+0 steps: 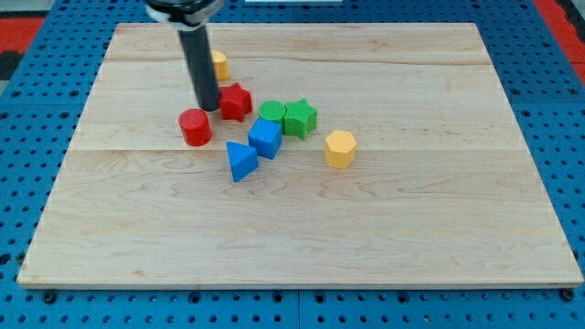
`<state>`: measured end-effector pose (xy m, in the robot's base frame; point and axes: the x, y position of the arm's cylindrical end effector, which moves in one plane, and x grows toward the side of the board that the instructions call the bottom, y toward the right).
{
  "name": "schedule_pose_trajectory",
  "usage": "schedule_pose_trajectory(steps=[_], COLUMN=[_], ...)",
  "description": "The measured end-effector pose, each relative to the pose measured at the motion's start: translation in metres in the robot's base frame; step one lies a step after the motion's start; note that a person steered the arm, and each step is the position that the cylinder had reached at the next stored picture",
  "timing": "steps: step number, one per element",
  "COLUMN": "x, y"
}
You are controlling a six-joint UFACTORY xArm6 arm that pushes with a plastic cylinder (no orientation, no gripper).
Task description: Slide the red star to the right side of red circle
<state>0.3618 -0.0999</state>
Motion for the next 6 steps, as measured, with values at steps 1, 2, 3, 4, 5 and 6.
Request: schedule_pose_trajectory(steps=[1,2,3,4,5,6], x=[-0.022,-0.039,-0.047,-0.028,-0.019,-0.017], y=[0.015,0.009,0.068,0.070,0.012,0.013])
